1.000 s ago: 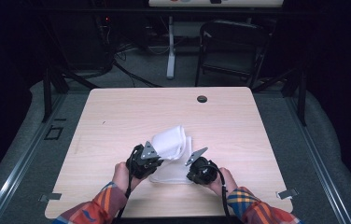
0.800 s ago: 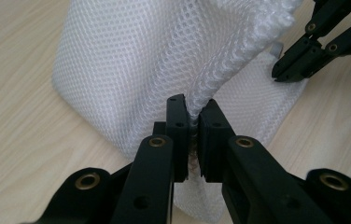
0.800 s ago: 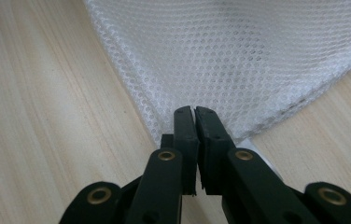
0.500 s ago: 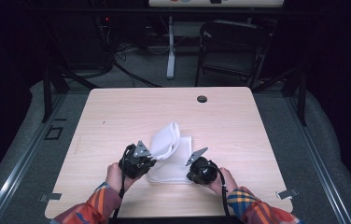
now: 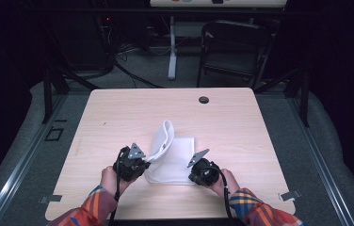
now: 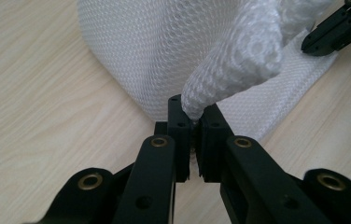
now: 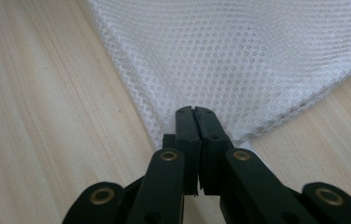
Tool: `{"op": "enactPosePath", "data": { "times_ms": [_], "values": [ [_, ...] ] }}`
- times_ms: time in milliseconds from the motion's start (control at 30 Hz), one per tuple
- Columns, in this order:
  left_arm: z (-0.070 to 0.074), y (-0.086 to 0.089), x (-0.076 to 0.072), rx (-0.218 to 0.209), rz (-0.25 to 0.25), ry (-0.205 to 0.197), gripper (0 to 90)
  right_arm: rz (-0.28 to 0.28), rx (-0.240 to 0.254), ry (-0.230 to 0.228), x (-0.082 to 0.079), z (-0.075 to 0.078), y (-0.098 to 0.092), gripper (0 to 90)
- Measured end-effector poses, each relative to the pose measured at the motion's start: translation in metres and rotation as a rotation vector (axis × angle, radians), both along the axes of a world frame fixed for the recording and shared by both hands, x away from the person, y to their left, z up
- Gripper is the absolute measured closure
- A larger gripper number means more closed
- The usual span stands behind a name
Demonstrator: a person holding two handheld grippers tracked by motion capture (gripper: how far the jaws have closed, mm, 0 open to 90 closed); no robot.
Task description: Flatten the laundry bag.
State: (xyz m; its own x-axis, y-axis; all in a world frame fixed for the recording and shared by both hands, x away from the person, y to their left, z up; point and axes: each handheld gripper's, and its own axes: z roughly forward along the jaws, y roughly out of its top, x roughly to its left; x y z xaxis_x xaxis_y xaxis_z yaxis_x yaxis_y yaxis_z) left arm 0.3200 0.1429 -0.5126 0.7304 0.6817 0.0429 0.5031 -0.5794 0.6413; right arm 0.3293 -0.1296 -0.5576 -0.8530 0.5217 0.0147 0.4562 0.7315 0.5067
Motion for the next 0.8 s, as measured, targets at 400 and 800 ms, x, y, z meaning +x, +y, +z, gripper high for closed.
{"op": "enactPosePath", "data": {
  "times_ms": [400,800],
  "values": [
    [-0.003,0.009,0.001,0.018,0.038,0.016,86.7,0.003,-0.018,-0.003,0.001,0.001,-0.002,90.0],
    [-0.006,0.013,0.004,0.039,0.065,0.046,87.2,-0.002,-0.024,0.001,0.004,0.001,-0.004,90.0]
  ]
}}
